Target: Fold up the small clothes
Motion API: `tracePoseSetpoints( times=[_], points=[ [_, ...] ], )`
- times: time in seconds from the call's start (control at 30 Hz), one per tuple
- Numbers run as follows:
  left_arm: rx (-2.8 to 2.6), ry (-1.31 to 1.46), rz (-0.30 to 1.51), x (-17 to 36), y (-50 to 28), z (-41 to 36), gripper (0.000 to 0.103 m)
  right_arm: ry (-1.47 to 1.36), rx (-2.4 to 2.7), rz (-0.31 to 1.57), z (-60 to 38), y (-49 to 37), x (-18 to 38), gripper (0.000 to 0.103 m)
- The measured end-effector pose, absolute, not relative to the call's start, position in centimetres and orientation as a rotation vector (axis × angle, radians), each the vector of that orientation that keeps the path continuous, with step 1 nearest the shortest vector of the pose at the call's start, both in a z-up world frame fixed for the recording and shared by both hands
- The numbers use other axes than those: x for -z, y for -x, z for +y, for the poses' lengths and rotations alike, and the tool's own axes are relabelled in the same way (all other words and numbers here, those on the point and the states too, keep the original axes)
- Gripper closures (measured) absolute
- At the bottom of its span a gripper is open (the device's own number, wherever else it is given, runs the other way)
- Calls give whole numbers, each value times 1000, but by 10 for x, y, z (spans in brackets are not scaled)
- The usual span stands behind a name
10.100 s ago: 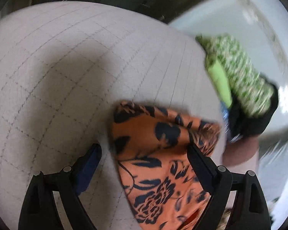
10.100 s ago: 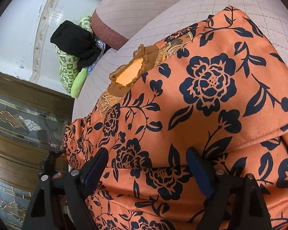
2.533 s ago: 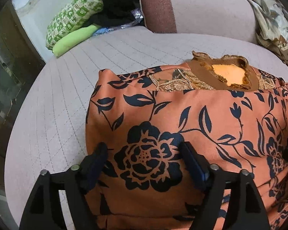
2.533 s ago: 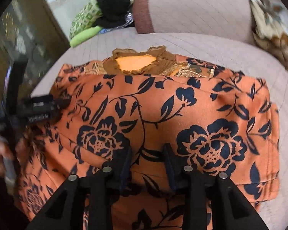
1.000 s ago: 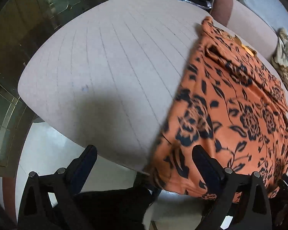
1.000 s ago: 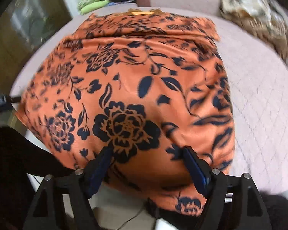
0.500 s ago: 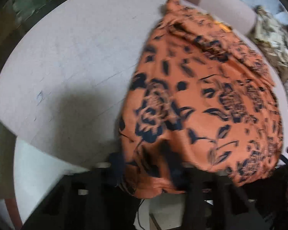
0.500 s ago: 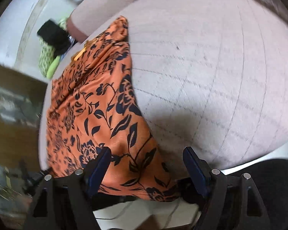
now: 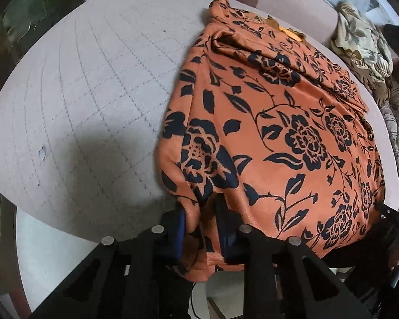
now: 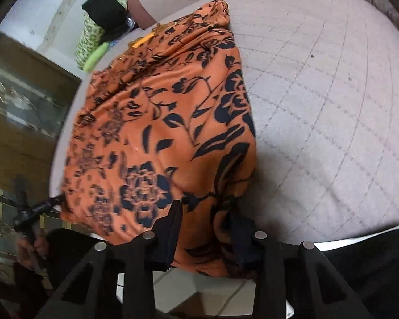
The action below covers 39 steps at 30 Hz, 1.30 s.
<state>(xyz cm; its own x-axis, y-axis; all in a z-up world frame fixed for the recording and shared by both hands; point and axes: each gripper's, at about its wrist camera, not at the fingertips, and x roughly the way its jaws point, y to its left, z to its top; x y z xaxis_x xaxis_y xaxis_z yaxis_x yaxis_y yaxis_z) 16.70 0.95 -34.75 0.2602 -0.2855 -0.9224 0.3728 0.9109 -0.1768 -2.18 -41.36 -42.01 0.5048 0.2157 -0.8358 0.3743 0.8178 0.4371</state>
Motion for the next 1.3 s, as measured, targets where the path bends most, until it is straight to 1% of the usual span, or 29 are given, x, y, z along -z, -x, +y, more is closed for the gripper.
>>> tracePoseSetpoints(
  times=[0.1,0.13,0.2,0.27,0.3,0.33,0.5,0.63,0.8,0.9,0.93,0.97,1.0,1.03,1.07,1.1,1.13,1.17,1.2,1.23,1.27,1.3],
  points=[
    [443,-25,1269,352,-180,10,79,-669,100,1052,-415,24,420,63],
    [447,-11,1274,352,-182,13,77,-629,97,1050,-409,22,418,63],
    [456,-33,1271,352,-174,15,76,-542,81,1051,-397,17,416,63],
    [453,-82,1249,352,-173,8,77,-455,77,1045,-385,14,412,79],
    [451,-94,1241,350,-171,8,81,-430,63,1044,-380,10,409,90],
    [458,-104,1229,349,-172,5,91,-432,55,1039,-379,7,408,90],
    [527,-79,1213,338,-178,-4,93,-471,-28,969,-382,-11,383,91],
    [628,49,1197,316,-204,-15,93,-601,-90,824,-410,-36,348,91],
    [692,145,1123,271,-274,-43,93,-753,-19,656,-471,-92,322,91],
    [620,149,1052,253,-339,-72,93,-903,64,570,-523,-140,329,91],
    [582,183,1034,253,-364,-81,92,-978,85,559,-539,-157,338,88],
    [526,250,1011,258,-396,-90,92,-1056,122,557,-554,-174,353,88],
    [483,275,1001,263,-409,-91,91,-1092,159,562,-563,-184,364,82],
    [384,309,999,273,-427,-93,89,-1080,239,576,-571,-198,378,68],
    [353,344,998,281,-433,-96,88,-1057,294,585,-575,-203,387,58],
    [344,398,987,289,-435,-97,87,-1054,330,594,-577,-206,395,30],
    [327,475,939,298,-428,-95,85,-1063,368,592,-580,-207,402,26],
    [299,502,892,302,-419,-92,81,-1072,388,577,-585,-204,405,26],
    [266,520,837,304,-407,-89,75,-1074,413,568,-589,-201,403,26],
    [225,529,786,306,-394,-86,53,-1075,430,541,-591,-196,399,26],
    [164,529,773,309,-385,-88,41,-1070,429,503,-590,-192,391,26],
    [134,540,805,308,-382,-92,41,-1056,415,469,-588,-188,383,26]
  ],
)
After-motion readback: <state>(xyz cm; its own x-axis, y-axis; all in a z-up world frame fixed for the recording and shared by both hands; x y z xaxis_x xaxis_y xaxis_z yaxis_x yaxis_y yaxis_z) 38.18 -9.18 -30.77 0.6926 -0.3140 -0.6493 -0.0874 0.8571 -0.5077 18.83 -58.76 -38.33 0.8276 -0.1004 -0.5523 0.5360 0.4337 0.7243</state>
